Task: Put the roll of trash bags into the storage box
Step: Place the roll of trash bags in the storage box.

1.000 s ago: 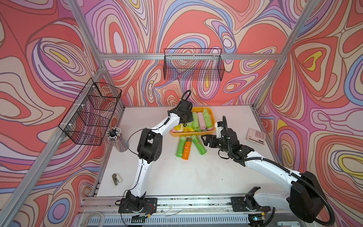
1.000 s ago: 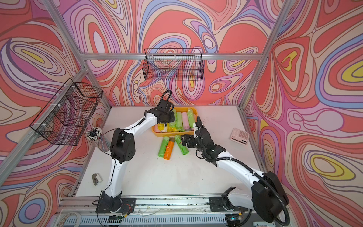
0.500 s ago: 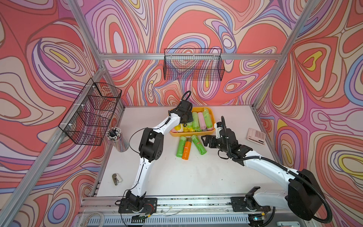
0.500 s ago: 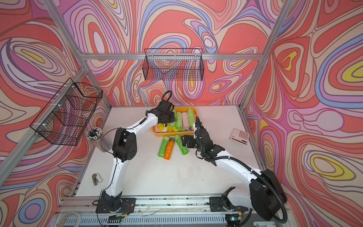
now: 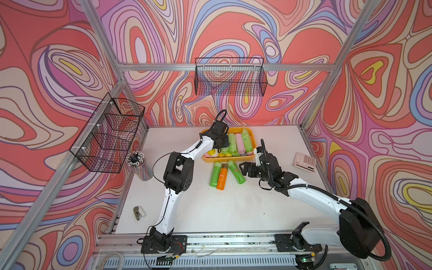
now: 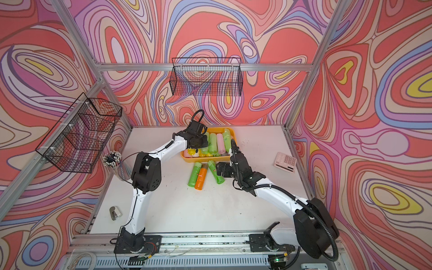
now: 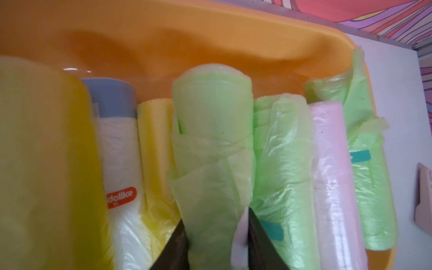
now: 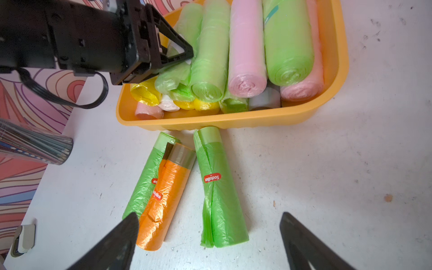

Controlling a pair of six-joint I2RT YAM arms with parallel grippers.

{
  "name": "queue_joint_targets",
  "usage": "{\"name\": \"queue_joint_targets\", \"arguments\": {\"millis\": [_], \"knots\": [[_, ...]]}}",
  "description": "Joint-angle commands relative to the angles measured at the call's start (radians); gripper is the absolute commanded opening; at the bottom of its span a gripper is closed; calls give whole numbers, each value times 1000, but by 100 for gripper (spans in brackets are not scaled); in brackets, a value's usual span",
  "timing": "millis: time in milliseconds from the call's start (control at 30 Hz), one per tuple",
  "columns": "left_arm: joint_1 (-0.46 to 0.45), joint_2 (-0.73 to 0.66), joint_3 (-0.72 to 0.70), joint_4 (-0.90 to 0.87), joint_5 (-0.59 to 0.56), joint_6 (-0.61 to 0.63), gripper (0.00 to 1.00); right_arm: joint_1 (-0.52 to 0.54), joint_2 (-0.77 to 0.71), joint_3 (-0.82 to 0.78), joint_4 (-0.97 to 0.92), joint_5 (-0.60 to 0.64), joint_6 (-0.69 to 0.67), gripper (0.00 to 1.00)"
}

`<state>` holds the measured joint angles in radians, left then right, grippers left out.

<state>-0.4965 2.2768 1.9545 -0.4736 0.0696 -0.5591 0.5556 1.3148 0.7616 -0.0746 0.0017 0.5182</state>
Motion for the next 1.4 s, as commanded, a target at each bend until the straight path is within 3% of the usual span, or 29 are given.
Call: {"name": "queue_joint_targets", "arguments": {"millis": [0,367,500,967,1200,1367], "knots": [[-9,-54,-21,28,48,28,58,-3,27,15,1,-9,14,96],[-13,-161,-94,98,84,44,80,-3,45,12,7,-41,21,96],[-23,-211,-133,101,70,54,100,-3,52,19,-3,-53,20,96],[-33,-558,-494,172,18,66,100,-3,6,21,-26,-34,-24,97],[-34,-840,-801,201,-99,62,100,-3,-17,58,-52,-45,-44,97],[-33,-974,-929,161,-178,74,100,-3,-29,76,-31,-68,-29,97]]}}
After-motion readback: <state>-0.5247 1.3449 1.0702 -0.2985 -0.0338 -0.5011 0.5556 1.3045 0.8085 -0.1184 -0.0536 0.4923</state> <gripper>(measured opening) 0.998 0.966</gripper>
